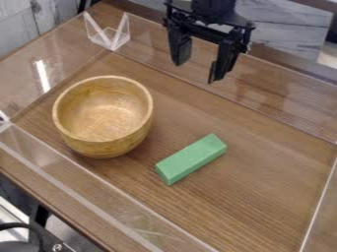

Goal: Put the green block in the brown bowl

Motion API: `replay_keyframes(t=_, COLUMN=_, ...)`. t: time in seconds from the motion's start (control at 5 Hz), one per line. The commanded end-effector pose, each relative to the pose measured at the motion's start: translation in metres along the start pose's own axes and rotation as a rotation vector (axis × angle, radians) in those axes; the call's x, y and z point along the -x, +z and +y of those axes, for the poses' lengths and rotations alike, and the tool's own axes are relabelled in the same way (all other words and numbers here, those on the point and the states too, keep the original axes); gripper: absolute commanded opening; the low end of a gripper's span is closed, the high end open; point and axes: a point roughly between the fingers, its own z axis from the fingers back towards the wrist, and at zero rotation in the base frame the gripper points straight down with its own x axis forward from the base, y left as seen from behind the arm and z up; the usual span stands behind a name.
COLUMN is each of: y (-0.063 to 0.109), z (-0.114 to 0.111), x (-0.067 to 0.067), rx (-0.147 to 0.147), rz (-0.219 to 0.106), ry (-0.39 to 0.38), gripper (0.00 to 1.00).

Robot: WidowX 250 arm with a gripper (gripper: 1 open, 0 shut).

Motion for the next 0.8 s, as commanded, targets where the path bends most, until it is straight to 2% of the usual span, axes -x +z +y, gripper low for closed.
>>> replay_keyframes(t=0.0, y=-0.018, z=-0.008, x=0.017, rx=-0.004, rz=0.010, ry=-0.132, gripper=1.00)
replay_keyframes(t=0.2, y=-0.055, z=-0.033, x=0.052, rx=-0.016, rz=0.035, ry=-0.382, gripper=1.00)
replay_keyframes(t=0.4, y=-0.077, z=-0.060, x=0.068, rx=-0.046, rz=-0.023, ry=-0.507, gripper=1.00)
replay_keyframes(t=0.6, y=-0.068, z=-0.046, x=0.063, rx=-0.053, rz=-0.058, ry=-0.508, gripper=1.00)
